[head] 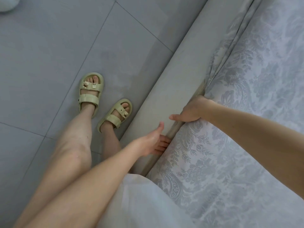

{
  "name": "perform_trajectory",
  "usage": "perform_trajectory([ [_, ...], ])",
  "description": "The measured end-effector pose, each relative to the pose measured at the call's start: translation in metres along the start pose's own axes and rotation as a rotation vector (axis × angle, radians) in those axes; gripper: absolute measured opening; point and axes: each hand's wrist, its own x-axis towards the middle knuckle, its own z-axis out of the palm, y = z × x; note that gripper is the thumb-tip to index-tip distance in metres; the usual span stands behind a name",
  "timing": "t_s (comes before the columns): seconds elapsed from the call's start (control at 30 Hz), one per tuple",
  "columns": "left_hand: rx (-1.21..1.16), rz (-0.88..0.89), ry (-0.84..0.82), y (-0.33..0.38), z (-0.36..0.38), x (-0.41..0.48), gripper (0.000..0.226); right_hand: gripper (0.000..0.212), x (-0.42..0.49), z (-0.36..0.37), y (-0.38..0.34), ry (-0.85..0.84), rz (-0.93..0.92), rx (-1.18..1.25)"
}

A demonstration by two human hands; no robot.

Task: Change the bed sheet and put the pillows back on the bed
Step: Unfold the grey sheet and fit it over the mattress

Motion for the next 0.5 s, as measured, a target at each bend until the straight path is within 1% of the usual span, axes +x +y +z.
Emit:
perform_trajectory([
  [0.03,0.013,0.031,0.053,0.005,-0.006,-0.008,0.091,0.088,-0.003,-0.002,0.003,0.061,-0.014,0.043],
  [0.13,0.041,0.147,0.200,0.027,-0.020,-0.024,0.081,0.078,-0.021,-0.009,0.025,0.330,-0.058,0.386],
  [0.17,0.029,0.194,0.234,0.038,-0.021,-0.027,0.078,0.076,-0.029,-0.012,0.038,0.430,-0.072,0.433],
  [0.23,0.009,0.277,0.283,0.064,-0.014,-0.035,0.071,0.071,-0.042,-0.014,0.066,0.629,-0.077,0.404],
  [0.27,0.016,0.308,0.300,0.077,-0.007,-0.038,0.068,0.068,-0.047,-0.014,0.079,0.694,-0.079,0.396],
  [0.33,0.047,0.363,0.326,0.099,0.012,-0.041,0.064,0.059,-0.051,-0.012,0.103,0.754,-0.088,0.361],
  [0.43,0.089,0.443,0.362,0.128,0.034,-0.035,0.059,0.046,-0.046,-0.015,0.131,0.828,-0.074,0.206],
  [0.5,0.091,0.463,0.383,0.146,0.042,-0.029,0.057,0.038,-0.041,-0.022,0.144,0.829,-0.066,0.099],
])
